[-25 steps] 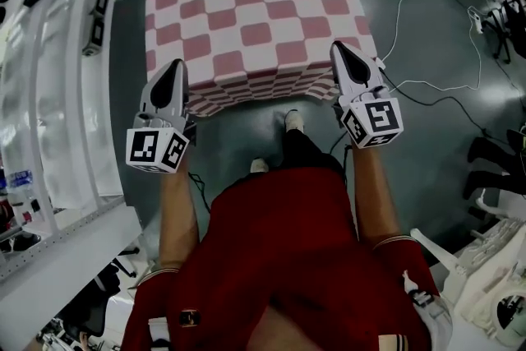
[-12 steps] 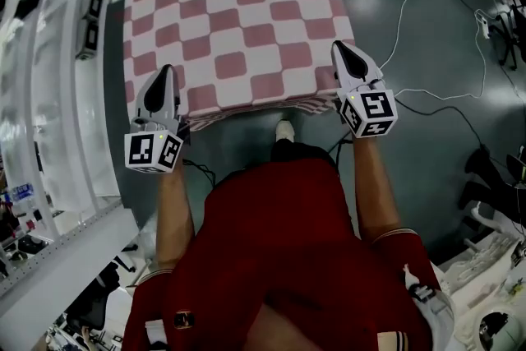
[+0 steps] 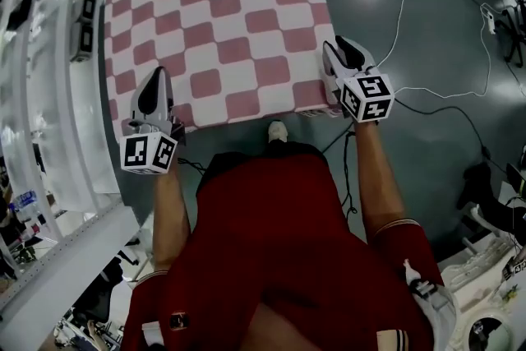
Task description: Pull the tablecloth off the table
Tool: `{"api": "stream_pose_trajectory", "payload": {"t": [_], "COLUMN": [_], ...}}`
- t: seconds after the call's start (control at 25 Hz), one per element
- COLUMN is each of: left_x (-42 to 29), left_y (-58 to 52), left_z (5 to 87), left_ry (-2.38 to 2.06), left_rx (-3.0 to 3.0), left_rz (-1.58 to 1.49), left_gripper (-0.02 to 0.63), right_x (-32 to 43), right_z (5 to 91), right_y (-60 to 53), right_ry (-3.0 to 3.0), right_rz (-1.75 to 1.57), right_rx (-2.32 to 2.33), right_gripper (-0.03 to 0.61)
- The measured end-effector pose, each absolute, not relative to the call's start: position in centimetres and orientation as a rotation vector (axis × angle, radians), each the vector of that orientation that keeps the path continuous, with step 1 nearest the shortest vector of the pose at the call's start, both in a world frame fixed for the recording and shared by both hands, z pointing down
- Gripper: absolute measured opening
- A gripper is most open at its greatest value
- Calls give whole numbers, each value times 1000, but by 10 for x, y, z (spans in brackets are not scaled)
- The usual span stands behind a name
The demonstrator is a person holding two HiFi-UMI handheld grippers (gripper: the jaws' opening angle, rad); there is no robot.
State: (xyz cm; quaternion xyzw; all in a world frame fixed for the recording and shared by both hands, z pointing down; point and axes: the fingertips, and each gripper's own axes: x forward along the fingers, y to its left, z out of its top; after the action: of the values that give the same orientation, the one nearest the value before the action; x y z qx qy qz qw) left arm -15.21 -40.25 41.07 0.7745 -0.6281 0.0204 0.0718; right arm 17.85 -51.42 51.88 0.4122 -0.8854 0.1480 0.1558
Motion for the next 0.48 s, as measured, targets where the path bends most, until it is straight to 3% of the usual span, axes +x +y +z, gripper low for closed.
{"api": "stream_pose_trajectory", "payload": {"t": [0.48], "left_x": [-145], "left_y": [-429], "left_z": [412], "left_ry": [-1832], "left_rx": [2369], "left_rz": [121], "left_gripper": [6], "right_x": [190], "right_z": [583], "right_y": [-549], "right_ry": [-2433], "right_rz": [664], "right_rx": [1014], "right_gripper": [192]}}
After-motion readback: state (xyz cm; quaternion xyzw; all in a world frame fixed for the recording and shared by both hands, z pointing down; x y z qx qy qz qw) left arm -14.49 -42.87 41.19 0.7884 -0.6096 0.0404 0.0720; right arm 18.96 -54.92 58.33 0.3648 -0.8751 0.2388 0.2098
